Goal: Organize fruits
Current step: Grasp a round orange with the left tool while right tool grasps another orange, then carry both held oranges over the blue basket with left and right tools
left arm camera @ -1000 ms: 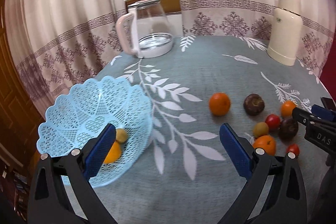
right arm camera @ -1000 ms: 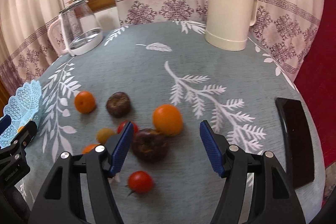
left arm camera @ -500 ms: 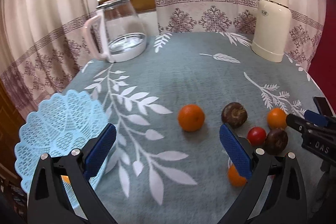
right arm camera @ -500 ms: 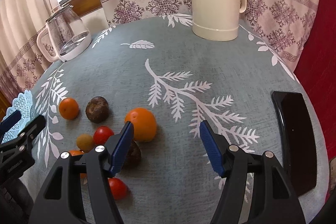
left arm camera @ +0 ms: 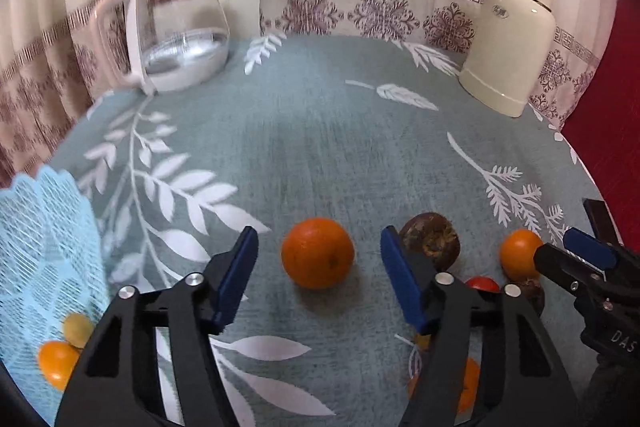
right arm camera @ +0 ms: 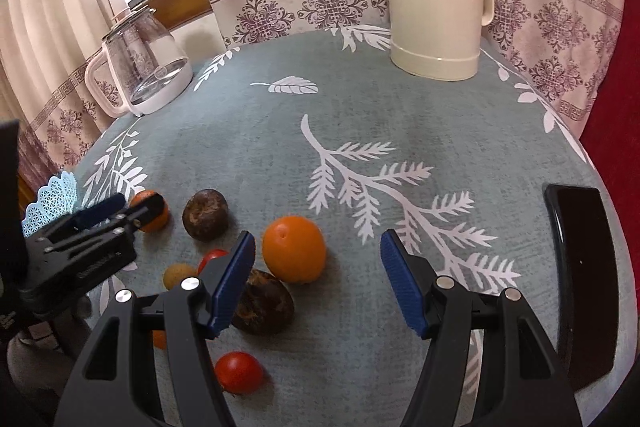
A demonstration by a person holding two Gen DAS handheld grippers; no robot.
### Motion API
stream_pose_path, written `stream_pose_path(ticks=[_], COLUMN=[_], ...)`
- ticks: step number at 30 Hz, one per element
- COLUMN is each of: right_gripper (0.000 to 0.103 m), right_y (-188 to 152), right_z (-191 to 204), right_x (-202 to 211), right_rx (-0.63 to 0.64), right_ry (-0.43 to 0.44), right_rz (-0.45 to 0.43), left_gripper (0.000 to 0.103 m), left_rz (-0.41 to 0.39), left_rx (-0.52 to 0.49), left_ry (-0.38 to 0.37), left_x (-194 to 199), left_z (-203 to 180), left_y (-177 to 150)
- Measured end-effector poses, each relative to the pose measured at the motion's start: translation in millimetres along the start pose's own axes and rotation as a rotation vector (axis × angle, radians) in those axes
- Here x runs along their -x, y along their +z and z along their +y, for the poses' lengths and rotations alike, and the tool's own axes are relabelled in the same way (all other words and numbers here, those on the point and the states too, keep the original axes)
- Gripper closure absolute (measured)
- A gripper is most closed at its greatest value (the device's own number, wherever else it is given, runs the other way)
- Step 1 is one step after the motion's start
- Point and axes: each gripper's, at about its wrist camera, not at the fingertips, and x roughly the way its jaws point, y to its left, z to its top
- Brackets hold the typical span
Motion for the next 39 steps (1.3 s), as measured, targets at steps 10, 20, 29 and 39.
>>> stream_pose_path(ticks=[10,20,29,39], right_gripper=[0.042,0.065,0.065,0.065], right_y=[3.3,-0.1,0.4,4.2], right_z=[12.1,15.8,16.9,11.4], right_x=[-25.4,-23.6,-10.7,-0.3], right_rx=[0.033,0.056,0.079,0.082], right_ry=[-0.038,-0.030,-0.087,-0.123], right_rz=[0.048,0.028,-0.039,-0.079], left_gripper=[0.063,0.063,0.063,0.063], left_rz=[0.044,-0.055,-0.122,-0.159], left_rx=[0.045,0.004,-0.001,0.046], left_ry=[-0.058,-0.005,0.045,0.092], left_x=[-16.1,3.2,26.4,54.8], left_z=[9.5,0.4,-0.9,16.3], left_y=[-5.9,-9.7,-10.7,-13.0])
